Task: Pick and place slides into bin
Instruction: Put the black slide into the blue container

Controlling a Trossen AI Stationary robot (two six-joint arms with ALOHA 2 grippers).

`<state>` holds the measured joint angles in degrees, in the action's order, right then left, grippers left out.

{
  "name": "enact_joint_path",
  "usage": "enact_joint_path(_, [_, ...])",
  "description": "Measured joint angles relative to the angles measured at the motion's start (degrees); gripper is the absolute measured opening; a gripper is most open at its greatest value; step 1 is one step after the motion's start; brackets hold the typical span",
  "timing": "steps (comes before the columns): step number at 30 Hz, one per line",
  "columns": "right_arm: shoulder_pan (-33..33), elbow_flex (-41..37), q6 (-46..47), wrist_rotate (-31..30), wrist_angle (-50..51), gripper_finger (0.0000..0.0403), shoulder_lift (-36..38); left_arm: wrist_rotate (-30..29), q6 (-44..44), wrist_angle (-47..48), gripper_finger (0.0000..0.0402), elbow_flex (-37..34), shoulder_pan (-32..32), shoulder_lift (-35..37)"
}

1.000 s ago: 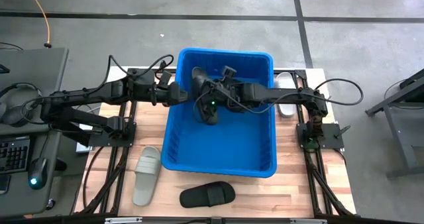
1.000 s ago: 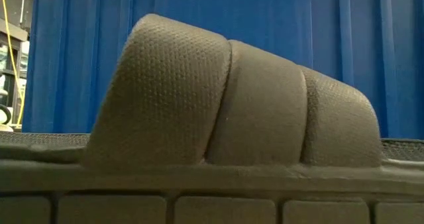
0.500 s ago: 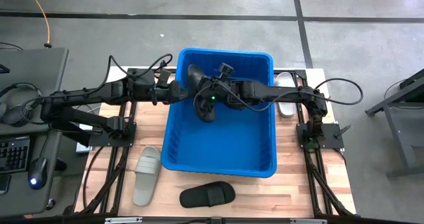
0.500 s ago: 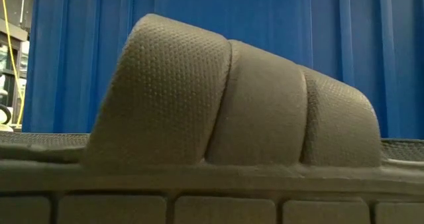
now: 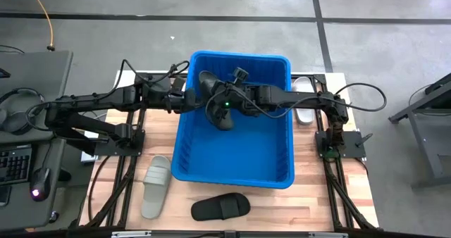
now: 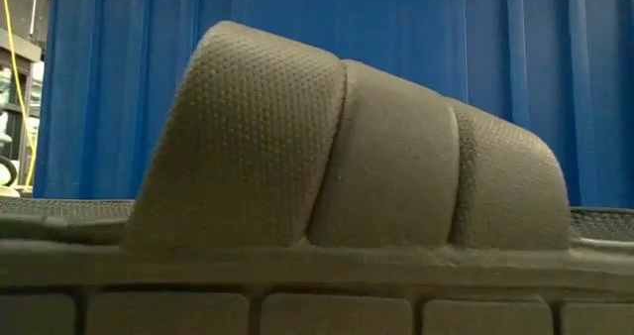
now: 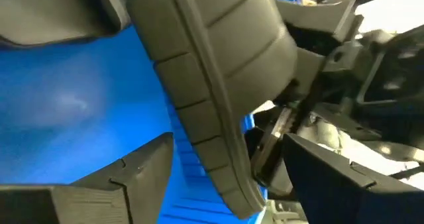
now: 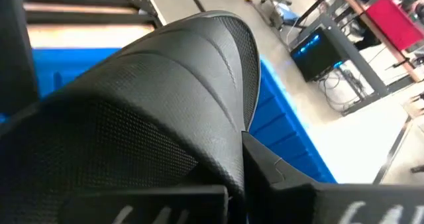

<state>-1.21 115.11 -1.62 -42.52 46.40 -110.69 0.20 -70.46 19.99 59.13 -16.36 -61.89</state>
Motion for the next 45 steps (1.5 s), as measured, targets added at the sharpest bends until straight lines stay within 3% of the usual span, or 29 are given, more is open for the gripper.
enact_joint_path(10, [0.26,0.0,1.19,1.08,-1.34,0.0,0.0,-4.44,0.77,-0.18,0.0271,0.02,-0.02,0.59])
enact_joint_path(30, [0.87,0.0,0.33,2.06,-9.61,0.0,0.0,-3.51,1.84,-0.59,0.0265,0.02,0.03,-0.22])
enact_joint_path(34, [1.92,0.0,-0.36,1.15,-12.11,0.0,0.01,-1.23,3.13,-0.94,0.0215,0.05,0.05,-0.17])
enact_joint_path(40, [2.33,0.04,-0.51,0.99,-12.34,0.0,0.37,0.22,5.4,-1.99,0.0073,-0.04,-0.02,-0.33])
enact_joint_path(45, [2.35,0.11,-3.07,4.15,-9.92,0.0008,0.44,0.35,8.37,-1.1,0.0071,-0.07,-0.02,-0.31])
